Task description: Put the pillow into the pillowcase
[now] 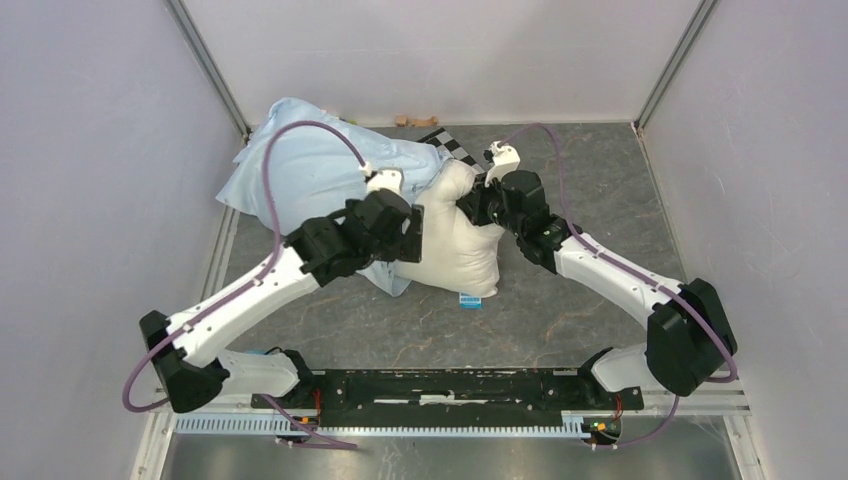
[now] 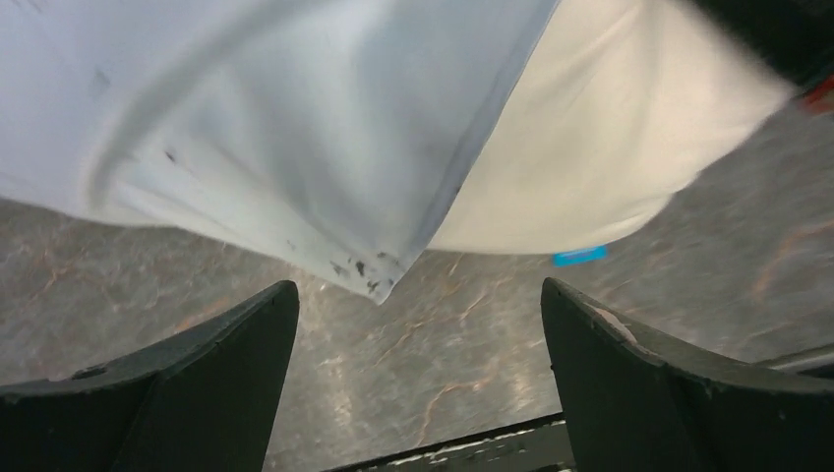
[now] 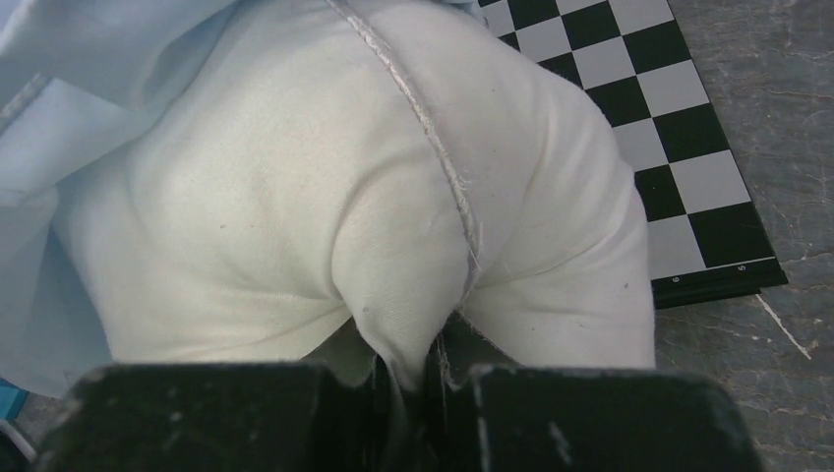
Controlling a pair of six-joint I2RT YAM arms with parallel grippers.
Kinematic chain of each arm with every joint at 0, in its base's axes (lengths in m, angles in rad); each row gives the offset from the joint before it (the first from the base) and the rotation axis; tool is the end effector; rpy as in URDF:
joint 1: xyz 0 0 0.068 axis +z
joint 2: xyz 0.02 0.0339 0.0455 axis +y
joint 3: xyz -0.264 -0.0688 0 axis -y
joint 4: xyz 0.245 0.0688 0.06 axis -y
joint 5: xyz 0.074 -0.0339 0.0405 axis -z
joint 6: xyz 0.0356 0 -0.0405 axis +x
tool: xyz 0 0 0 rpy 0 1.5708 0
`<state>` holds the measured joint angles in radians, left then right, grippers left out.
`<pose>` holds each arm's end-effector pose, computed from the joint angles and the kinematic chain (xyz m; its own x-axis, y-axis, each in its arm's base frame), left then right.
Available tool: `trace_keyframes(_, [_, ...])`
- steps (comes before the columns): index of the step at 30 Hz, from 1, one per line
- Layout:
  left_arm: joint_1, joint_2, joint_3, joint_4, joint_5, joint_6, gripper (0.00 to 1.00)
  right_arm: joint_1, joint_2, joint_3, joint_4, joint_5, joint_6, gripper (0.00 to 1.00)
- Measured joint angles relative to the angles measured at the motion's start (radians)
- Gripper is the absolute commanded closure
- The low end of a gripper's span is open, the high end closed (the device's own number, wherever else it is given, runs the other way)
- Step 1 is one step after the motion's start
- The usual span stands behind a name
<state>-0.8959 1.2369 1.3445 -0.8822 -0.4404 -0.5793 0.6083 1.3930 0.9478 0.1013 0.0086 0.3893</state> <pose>0.1659 -0.1830 0.3746 -0.6481 0.0174 -0.7613 0.1925 0.9710 -0.1417 0.2656 0.1846 0.2850 -0.4703 0.1349 -0.8721 -0.4175 0.8366 0.3546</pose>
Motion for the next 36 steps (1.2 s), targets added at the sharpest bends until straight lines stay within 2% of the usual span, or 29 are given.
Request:
trace_keyframes(4, [-0.024, 0.072, -0.12, -0.002, -0.067, -0.037, 0.05, -0.001, 0.019, 0.014, -0.001, -0.009, 0.006, 1.0])
trace_keyframes(9, [-0.017, 0.126, -0.163, -0.005, -0.244, -0.088, 0.16, -0.001, 0.023, 0.017, -0.007, -0.011, 0.007, 1.0])
trace_keyframes(11, [0.001, 0.125, -0.159, 0.002, -0.3, -0.088, 0.25, -0.002, 0.023, 0.017, -0.008, -0.011, 0.007, 1.0])
trace_keyframes(13, [0.036, 0.134, -0.151, 0.01, -0.331, -0.084, 0.45, -0.002, 0.022, 0.017, -0.009, -0.011, 0.006, 1.0])
trace_keyframes(15, [0.063, 0.149, -0.142, 0.029, -0.348, -0.059, 0.86, -0.002, 0.021, 0.018, -0.01, -0.011, 0.006, 1.0])
trace_keyframes(16, [0.071, 0.158, -0.137, 0.037, -0.349, -0.045, 0.97, -0.002, 0.021, 0.018, -0.012, -0.011, 0.006, 1.0])
trace_keyframes(20, [0.058, 0.196, -0.043, 0.016, -0.281, 0.02, 0.98, -0.002, 0.015, 0.023, -0.023, -0.013, 0.008, 1.0])
trace_keyframes(24, [-0.089, 0.299, 0.325, -0.102, -0.2, 0.071, 0.98, 0.024, 0.016, 0.037, -0.036, 0.023, 0.015, 1.0])
trace_keyframes(26, [-0.154, 0.333, 0.474, -0.108, -0.137, 0.083, 0.98, 0.04, 0.016, 0.037, -0.047, 0.052, 0.026, 1.0])
trace_keyframes(28, [-0.174, 0.333, 0.534, -0.121, -0.093, 0.084, 0.98, 0.055, 0.015, 0.027, -0.068, 0.062, 0.046, 1.0])
trace_keyframes(30, [-0.134, 0.328, 0.522, -0.121, -0.044, 0.082, 0.98, 0.071, 0.009, 0.007, -0.074, 0.074, 0.063, 1.0])
trace_keyframes(31, [-0.099, 0.319, 0.483, -0.101, -0.014, 0.079, 0.98, 0.076, 0.008, -0.005, -0.074, 0.081, 0.07, 0.97])
trace_keyframes(32, [-0.061, 0.306, 0.426, -0.083, 0.015, 0.069, 0.97, 0.077, 0.008, -0.014, -0.074, 0.084, 0.076, 0.89])
trace_keyframes(34, [0.007, 0.284, 0.31, -0.049, 0.064, 0.042, 0.98, 0.077, 0.008, -0.03, -0.08, 0.09, 0.083, 0.49])
trace_keyframes(36, [0.066, 0.276, 0.208, -0.012, 0.109, 0.013, 0.98, 0.077, 0.002, -0.029, -0.082, 0.096, 0.093, 0.2])
